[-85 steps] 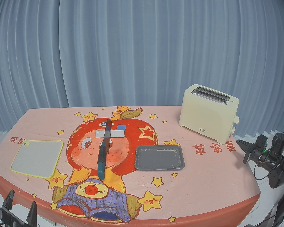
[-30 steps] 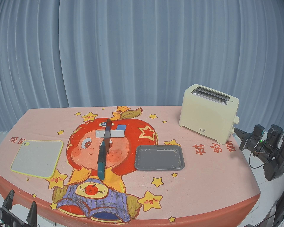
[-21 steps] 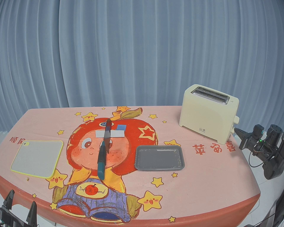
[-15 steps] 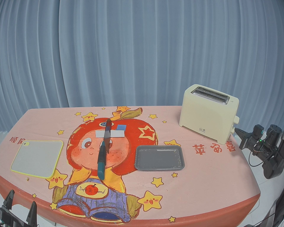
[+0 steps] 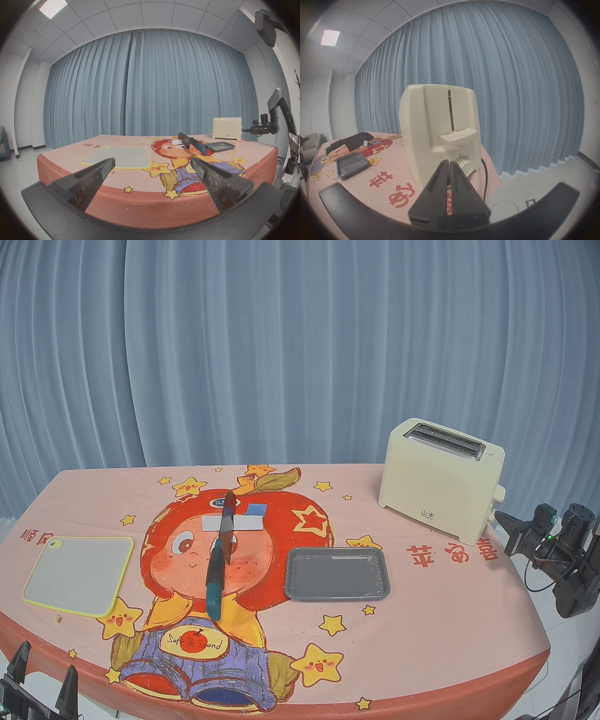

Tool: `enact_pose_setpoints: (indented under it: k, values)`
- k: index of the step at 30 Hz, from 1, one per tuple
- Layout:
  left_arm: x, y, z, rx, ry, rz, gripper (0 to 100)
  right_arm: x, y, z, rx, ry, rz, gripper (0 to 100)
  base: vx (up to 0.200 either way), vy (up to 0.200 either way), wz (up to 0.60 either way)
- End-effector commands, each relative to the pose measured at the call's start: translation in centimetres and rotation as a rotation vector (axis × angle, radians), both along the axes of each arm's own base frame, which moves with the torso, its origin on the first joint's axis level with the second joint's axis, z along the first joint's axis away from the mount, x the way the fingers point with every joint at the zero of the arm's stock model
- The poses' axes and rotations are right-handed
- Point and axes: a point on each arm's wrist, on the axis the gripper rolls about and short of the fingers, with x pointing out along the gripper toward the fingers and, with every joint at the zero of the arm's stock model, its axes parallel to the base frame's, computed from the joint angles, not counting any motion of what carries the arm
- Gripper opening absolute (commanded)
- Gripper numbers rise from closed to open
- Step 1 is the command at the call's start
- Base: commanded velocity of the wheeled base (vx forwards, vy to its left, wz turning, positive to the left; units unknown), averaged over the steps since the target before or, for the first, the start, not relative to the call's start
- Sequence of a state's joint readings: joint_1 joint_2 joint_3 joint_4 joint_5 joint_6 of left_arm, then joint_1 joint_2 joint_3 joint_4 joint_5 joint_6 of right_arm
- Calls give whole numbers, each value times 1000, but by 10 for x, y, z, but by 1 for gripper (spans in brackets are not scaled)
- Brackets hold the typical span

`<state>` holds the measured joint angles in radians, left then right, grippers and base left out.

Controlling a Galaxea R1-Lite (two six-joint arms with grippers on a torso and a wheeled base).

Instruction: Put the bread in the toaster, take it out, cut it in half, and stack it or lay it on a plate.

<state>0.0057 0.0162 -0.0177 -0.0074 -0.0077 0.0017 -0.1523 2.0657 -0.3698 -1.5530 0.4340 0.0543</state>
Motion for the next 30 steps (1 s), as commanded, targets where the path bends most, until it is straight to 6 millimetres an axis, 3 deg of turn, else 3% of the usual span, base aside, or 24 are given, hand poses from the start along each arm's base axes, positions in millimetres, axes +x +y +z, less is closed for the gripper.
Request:
enact_pose_setpoints:
  k: [1, 30]
  values:
    - [0, 0, -5, 0, 1, 0, 100, 0, 0, 0, 4, -1, 0, 0, 0, 0, 0]
    - [0, 0, -5, 0, 1, 0, 100, 7, -1, -14, 23, 41, -4, 0, 0, 0, 0]
